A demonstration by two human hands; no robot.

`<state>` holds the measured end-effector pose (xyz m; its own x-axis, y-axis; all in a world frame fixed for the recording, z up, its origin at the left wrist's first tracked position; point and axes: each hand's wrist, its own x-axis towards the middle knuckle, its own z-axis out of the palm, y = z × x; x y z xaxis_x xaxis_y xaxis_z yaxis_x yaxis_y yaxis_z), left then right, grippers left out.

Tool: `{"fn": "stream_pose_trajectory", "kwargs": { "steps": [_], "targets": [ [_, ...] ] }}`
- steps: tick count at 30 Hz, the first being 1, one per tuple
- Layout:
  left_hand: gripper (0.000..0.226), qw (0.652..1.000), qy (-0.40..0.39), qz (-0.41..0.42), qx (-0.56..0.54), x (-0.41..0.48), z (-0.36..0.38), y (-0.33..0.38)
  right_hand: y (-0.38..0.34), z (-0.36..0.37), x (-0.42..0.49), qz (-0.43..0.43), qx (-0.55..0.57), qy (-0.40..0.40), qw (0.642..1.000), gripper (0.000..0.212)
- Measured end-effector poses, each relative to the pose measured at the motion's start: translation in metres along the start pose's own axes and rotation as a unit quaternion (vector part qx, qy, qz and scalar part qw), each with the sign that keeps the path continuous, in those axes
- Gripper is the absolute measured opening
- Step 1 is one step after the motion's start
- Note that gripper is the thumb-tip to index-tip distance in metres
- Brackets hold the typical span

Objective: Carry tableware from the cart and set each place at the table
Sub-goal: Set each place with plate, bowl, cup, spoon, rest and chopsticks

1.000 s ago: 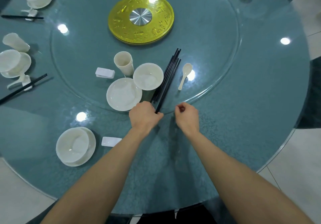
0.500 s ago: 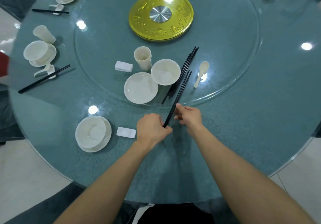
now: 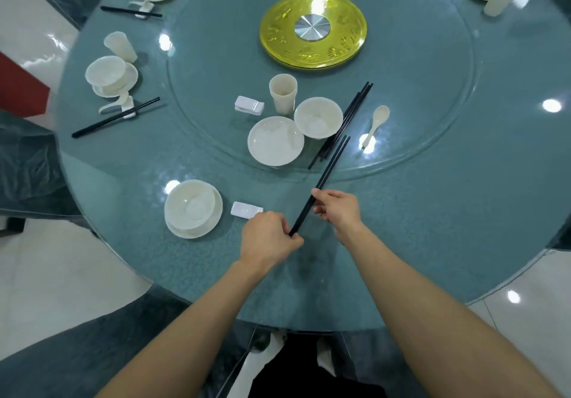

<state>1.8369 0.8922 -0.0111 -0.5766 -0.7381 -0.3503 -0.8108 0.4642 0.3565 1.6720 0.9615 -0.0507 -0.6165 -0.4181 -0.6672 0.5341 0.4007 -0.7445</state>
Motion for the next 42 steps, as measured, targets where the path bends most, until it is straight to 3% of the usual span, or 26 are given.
{"fn": "stream_pose_trajectory", "kwargs": {
  "steps": [12, 21, 24, 27, 31, 42],
  "targets": [
    [0.041, 0.994, 0.004, -0.107, 0.01, -0.074, 0.008, -0.1, 0.067, 0.095, -0.05, 0.003, -0.112, -0.102, 0.988, 0.021],
    [0.041, 0.989, -0.01, -0.146, -0.024, -0.095, 0.023, -0.126, 0.091, 0.114, -0.057, 0.036, -0.204, -0.108, 0.972, 0.023],
    [0.04, 0.987, -0.014, -0.155, -0.039, -0.093, 0.027, -0.126, 0.087, 0.116, -0.06, -0.006, -0.276, -0.099, 0.956, 0.029],
    [0.043, 0.986, -0.014, -0.162, -0.046, -0.092, 0.029, -0.124, 0.081, 0.117, -0.062, -0.088, -0.389, -0.088, 0.913, 0.041],
    [0.043, 0.985, -0.014, -0.165, -0.04, -0.092, 0.029, -0.122, 0.078, 0.111, -0.064, -0.134, -0.461, -0.07, 0.875, 0.034],
    [0.033, 0.985, -0.033, -0.172, -0.004, -0.091, 0.024, -0.123, 0.072, 0.091, -0.065, -0.153, -0.48, -0.058, 0.862, 0.033]
  ]
}}
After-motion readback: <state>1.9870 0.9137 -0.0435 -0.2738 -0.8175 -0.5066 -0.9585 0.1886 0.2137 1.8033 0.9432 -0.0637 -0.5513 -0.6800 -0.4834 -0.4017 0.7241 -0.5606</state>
